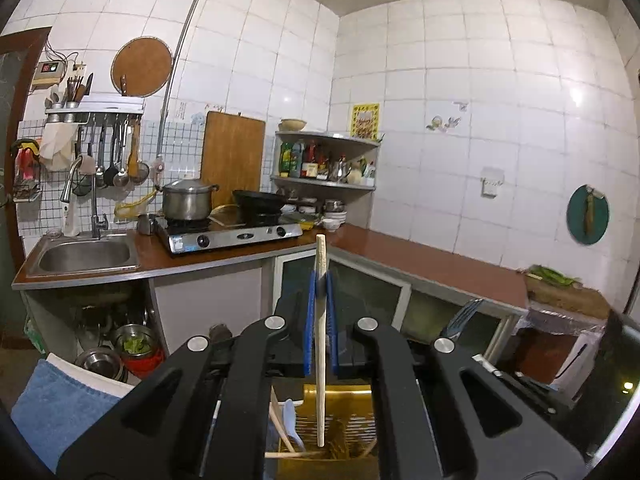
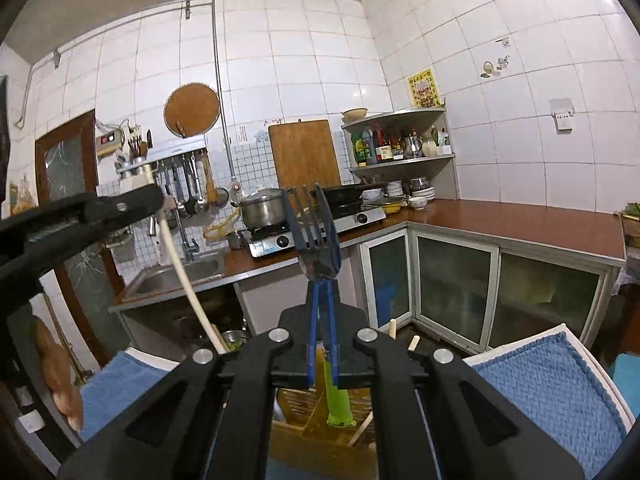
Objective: Organize utensils
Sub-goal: 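Open both tools to release the fork and chopstick into the caddy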
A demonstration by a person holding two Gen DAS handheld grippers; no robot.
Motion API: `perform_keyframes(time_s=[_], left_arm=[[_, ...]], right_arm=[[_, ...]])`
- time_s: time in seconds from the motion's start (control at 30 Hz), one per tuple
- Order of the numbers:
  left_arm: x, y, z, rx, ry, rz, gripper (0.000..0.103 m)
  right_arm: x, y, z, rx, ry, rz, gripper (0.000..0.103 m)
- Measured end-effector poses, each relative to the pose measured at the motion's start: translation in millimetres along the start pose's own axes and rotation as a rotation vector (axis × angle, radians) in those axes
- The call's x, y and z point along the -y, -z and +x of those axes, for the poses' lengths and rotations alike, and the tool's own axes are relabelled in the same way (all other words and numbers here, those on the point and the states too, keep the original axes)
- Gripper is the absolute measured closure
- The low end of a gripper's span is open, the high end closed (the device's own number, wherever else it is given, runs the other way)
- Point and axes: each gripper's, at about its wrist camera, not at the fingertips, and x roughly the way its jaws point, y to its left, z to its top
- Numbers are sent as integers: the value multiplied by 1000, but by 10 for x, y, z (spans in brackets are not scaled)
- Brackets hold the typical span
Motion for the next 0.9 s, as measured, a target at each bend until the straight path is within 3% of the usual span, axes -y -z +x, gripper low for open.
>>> perform_keyframes(time_s=[0.2, 0.5, 0.73, 0.83, 0.9], left_arm=[[-118, 444, 352, -72, 1, -5, 99], [-150, 913, 495, -184, 0, 27, 99], [-280, 914, 356, -236, -6, -11, 98], [-320, 790, 115, -227, 2, -27, 83], [-338, 726, -59, -204, -10, -28, 55]], right_arm=[[24, 283, 242, -58, 18, -40, 98], [57, 649, 402, -187, 58, -101, 103], [177, 561, 204, -168, 30, -41, 99], [136, 434, 14, -150, 21, -54, 99], [104, 361, -130, -141, 13, -55, 99]])
